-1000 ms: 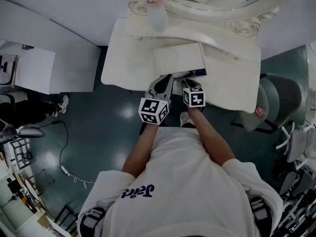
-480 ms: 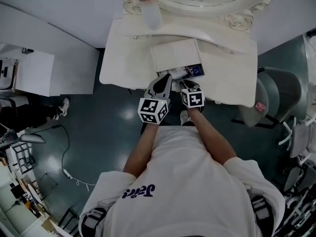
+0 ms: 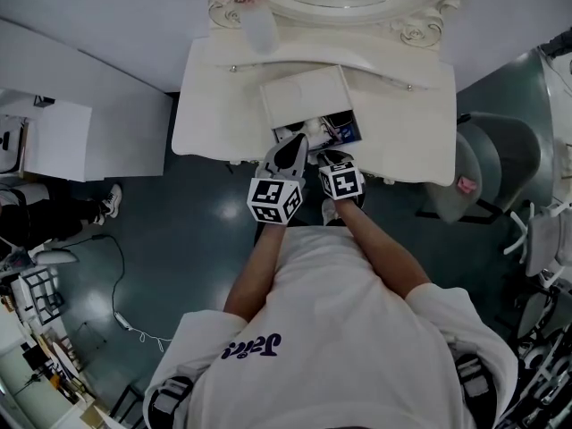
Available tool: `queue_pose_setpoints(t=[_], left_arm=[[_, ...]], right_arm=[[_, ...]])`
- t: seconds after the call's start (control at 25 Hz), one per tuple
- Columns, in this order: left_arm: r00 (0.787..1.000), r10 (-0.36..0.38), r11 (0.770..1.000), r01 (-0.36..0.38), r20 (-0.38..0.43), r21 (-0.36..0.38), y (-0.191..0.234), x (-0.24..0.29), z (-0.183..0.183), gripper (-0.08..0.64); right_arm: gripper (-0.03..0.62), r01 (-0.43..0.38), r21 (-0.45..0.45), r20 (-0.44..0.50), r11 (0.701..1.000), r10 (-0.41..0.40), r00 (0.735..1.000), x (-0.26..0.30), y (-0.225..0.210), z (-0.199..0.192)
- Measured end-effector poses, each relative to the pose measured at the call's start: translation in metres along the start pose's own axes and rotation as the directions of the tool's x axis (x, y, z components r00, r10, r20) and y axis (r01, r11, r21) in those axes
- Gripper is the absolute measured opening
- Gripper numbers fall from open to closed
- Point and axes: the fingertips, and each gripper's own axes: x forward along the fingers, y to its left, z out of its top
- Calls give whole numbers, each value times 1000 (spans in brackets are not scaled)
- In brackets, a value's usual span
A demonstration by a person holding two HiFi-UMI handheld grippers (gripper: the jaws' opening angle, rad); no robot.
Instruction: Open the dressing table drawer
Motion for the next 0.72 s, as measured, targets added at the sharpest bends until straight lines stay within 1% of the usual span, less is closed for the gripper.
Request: queue_pose_setpoints(t=[0.36, 0.56, 0.72], left_arm=[[1000, 12, 1000, -12, 1, -14, 1, -3, -5, 15], [1000, 24, 1000, -24, 8, -17, 1, -5, -5, 15], [999, 32, 999, -32, 13, -21, 2, -6, -4, 15]], right_arm=[[71, -20, 16, 7, 1000, 19, 1000, -3, 1, -8], [71, -38, 42, -29, 998, 39, 999, -6, 3, -20], [71, -52, 48, -27, 998, 53, 998, -4, 4, -21]])
